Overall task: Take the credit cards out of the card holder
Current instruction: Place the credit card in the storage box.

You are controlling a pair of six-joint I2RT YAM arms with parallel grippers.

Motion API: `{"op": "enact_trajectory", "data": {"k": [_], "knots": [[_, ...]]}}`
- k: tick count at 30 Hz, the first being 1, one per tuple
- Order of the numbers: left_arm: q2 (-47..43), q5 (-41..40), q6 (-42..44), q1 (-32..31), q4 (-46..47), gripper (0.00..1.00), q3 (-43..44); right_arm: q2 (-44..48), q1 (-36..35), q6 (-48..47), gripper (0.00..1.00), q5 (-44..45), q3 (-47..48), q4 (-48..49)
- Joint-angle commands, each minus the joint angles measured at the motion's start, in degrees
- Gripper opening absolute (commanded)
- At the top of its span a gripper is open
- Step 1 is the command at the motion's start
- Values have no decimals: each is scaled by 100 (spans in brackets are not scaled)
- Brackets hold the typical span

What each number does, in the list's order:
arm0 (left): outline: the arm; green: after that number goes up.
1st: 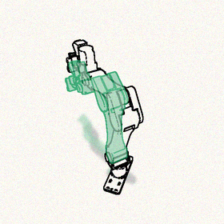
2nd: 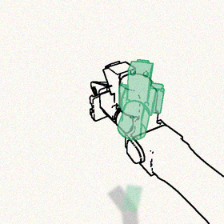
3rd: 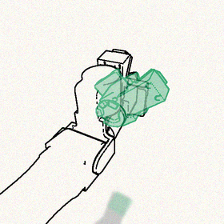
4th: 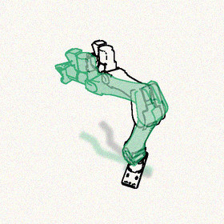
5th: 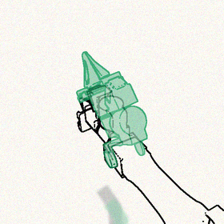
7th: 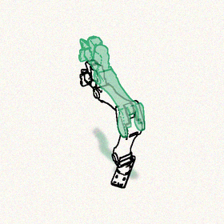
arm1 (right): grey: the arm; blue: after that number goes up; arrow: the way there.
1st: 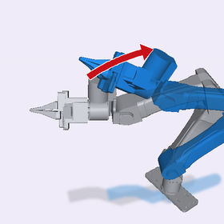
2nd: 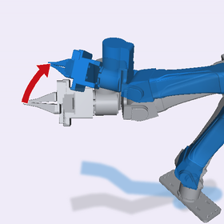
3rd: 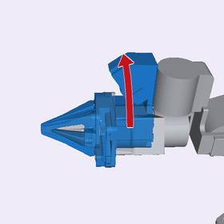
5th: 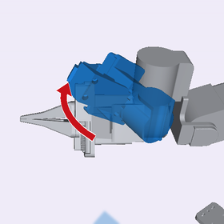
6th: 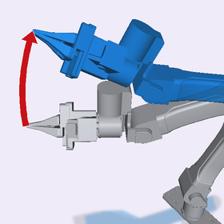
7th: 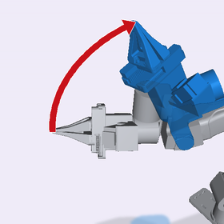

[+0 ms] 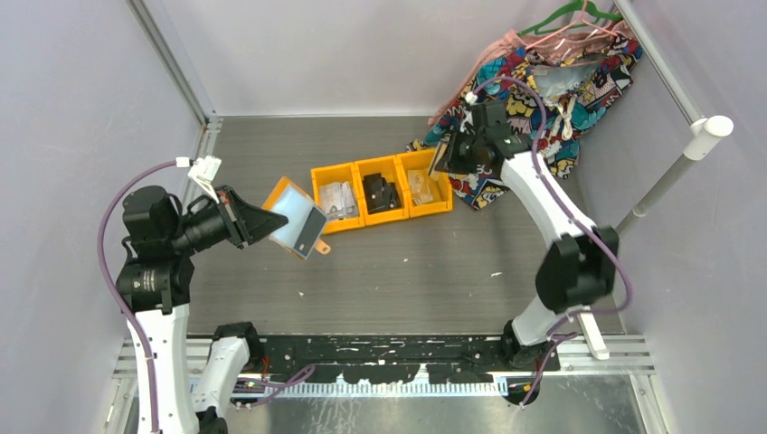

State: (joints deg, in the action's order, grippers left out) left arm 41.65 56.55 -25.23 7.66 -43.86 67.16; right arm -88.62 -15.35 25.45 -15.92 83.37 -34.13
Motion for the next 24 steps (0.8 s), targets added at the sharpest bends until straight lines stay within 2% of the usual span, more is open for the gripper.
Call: {"op": "enact_trajectory", "data": {"k": [1, 4, 7, 14, 16, 21, 24], "knots": [[8, 423, 357, 23, -28, 0, -91, -864, 144, -799, 1, 458, 783, -767], [90, 588, 497, 22, -138, 0, -92, -1642, 144, -1017, 1, 507, 1402, -1045], [169, 691, 678, 24, -313, 0, -63, -2347, 139, -1094, 1, 85, 1835, -1161], [217, 799, 849, 25, -379, 0, -71, -3062, 140, -1051, 2, -806, 2187, -1096], [251, 840, 864, 24, -370, 0, -75, -3130, 128, -1007, 10, -961, 2216, -1146], [314, 927, 886, 21, -342, 0, -98, -2747, -17, -887, 47, -413, 1920, -957], [333, 960, 957, 17, -450, 0, -67, -2298, -170, -756, 56, 50, 1464, -664]]}}
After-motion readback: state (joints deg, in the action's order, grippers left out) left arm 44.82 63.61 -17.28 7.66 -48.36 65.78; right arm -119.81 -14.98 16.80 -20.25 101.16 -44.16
